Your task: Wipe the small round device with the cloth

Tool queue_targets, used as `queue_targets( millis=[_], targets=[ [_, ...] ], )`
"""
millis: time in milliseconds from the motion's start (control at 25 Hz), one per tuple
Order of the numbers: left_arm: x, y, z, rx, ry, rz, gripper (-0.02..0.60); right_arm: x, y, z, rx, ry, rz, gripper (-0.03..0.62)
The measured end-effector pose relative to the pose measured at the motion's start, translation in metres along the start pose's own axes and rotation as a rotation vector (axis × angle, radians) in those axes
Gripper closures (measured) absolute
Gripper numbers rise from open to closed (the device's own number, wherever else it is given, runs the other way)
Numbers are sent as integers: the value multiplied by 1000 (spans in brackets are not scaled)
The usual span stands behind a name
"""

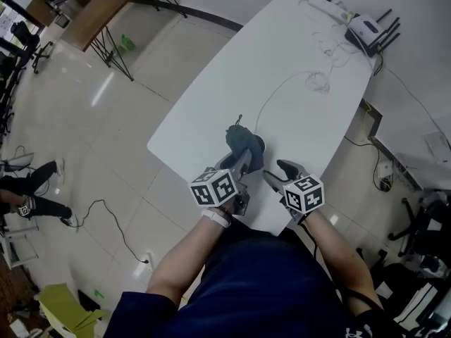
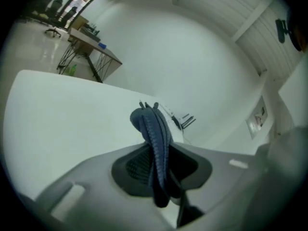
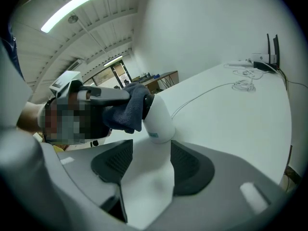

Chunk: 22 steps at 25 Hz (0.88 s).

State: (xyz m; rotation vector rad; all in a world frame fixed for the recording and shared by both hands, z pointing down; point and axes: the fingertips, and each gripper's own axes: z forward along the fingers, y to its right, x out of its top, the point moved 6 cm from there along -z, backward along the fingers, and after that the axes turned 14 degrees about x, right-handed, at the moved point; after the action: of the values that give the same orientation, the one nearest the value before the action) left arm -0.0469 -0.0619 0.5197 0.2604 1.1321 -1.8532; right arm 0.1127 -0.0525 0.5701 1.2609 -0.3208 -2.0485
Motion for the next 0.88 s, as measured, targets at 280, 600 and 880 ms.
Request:
queue_targets(
  millis=[280, 600, 880],
  targets=[
    [-22, -42, 1, 134, -21, -48, 494, -7, -1, 0, 11, -17, 4, 342],
    [-10, -55, 14, 167, -158, 217, 494, -4, -1, -2, 10, -9, 13, 344],
    [31, -37, 60, 27, -427, 1397, 494, -3, -4, -6, -14, 35, 47, 350]
  ],
)
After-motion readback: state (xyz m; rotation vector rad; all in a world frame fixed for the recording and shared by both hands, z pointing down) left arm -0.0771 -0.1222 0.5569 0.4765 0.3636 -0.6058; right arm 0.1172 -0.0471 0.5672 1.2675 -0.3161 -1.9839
